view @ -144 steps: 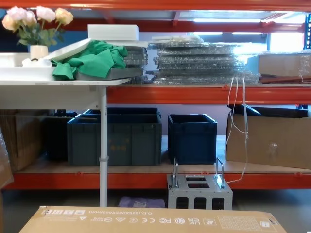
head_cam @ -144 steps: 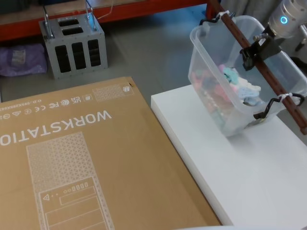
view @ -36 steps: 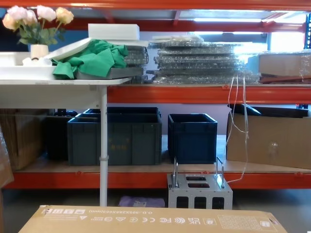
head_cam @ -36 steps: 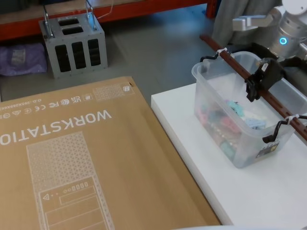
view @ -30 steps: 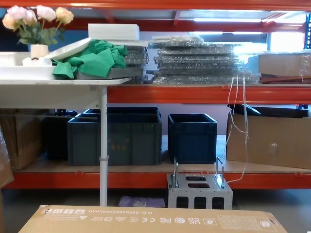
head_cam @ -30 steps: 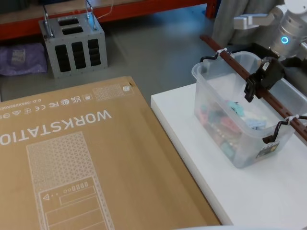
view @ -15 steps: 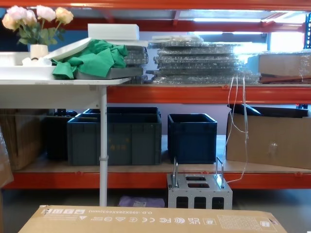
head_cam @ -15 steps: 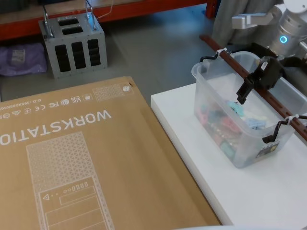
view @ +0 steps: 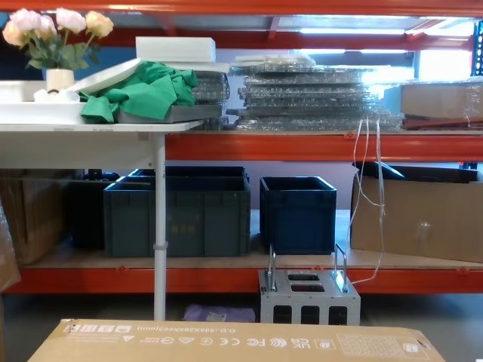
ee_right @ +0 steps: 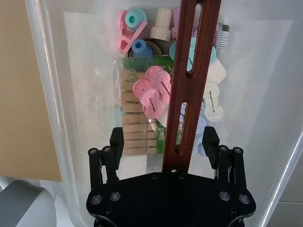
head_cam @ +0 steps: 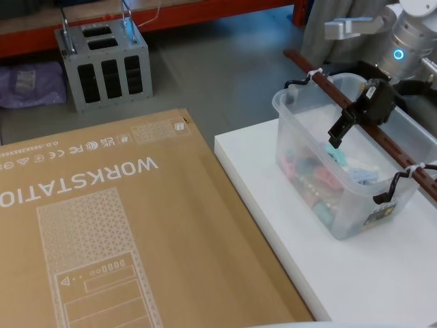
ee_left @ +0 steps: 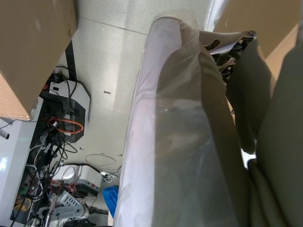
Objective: Use one hand to grasp the basket and place it at the designated location.
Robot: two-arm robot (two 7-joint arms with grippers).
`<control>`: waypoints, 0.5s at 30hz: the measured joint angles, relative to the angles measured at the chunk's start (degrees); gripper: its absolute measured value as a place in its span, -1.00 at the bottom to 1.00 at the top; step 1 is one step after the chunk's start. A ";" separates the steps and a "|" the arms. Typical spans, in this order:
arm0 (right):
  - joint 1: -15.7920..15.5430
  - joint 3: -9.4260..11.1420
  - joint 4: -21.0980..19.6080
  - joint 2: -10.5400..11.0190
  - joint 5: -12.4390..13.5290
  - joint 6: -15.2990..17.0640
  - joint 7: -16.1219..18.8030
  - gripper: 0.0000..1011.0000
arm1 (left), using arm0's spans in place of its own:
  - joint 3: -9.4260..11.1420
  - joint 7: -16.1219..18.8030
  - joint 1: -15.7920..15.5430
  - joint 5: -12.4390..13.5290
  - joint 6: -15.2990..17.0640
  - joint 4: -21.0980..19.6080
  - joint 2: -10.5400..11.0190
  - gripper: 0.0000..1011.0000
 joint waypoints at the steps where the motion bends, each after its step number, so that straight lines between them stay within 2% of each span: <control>1: 0.08 0.05 0.00 -0.06 0.10 0.01 0.00 0.98 | 0.00 0.00 0.00 0.00 0.00 0.00 0.00 -1.00; 15: 2.27 1.30 -3.57 1.39 0.36 2.13 0.62 0.98 | 0.00 0.00 0.00 -0.01 0.00 -0.01 0.00 -1.00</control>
